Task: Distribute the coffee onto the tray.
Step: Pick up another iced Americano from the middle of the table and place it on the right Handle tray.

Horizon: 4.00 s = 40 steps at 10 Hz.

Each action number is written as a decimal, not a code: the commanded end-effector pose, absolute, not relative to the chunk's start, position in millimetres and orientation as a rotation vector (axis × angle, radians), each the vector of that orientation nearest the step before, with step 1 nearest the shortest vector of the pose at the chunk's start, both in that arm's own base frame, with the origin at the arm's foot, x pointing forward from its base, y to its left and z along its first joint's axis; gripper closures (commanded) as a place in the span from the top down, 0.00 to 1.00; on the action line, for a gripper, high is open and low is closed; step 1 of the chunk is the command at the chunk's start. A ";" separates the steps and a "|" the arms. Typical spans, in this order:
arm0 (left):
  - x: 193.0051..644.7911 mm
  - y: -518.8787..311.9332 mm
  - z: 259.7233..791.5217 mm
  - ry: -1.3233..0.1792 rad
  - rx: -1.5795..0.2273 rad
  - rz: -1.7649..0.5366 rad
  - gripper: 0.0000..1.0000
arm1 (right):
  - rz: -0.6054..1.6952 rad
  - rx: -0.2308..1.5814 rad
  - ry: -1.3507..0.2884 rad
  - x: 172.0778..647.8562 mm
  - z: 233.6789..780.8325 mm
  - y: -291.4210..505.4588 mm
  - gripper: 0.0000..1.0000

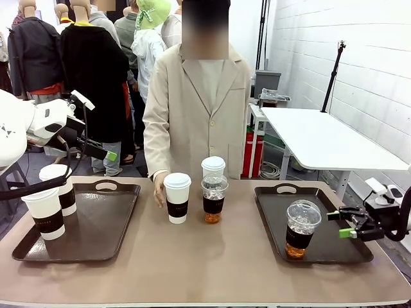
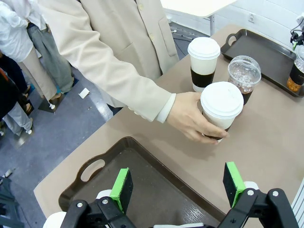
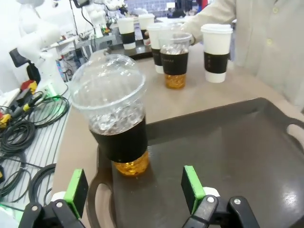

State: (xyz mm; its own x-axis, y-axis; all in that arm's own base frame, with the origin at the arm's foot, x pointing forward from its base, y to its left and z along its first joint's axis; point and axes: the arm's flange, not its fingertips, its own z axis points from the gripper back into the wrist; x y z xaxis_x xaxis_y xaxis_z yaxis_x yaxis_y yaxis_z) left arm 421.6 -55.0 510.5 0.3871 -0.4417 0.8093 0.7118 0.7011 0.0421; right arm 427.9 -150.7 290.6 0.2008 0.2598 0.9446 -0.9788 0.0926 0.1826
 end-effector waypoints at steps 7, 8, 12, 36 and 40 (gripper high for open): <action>421.7 -54.2 509.1 -0.906 -0.343 -0.750 1.00 | 1.129 0.876 -0.786 525.7 394.9 -143.0 1.00; 421.7 -54.2 509.1 -0.906 -0.343 -0.750 1.00 | 1.138 0.874 -0.770 536.6 402.0 -136.7 1.00; 421.7 -54.2 509.1 -0.906 -0.343 -0.750 1.00 | 1.189 0.825 -0.706 575.5 415.4 -102.4 1.00; 421.7 -54.2 509.1 -0.906 -0.343 -0.750 1.00 | 1.168 0.938 -0.964 603.6 375.6 -14.3 1.00; 421.7 -54.2 509.1 -0.906 -0.343 -0.750 1.00 | 1.215 1.049 -0.963 597.5 355.5 -3.8 1.00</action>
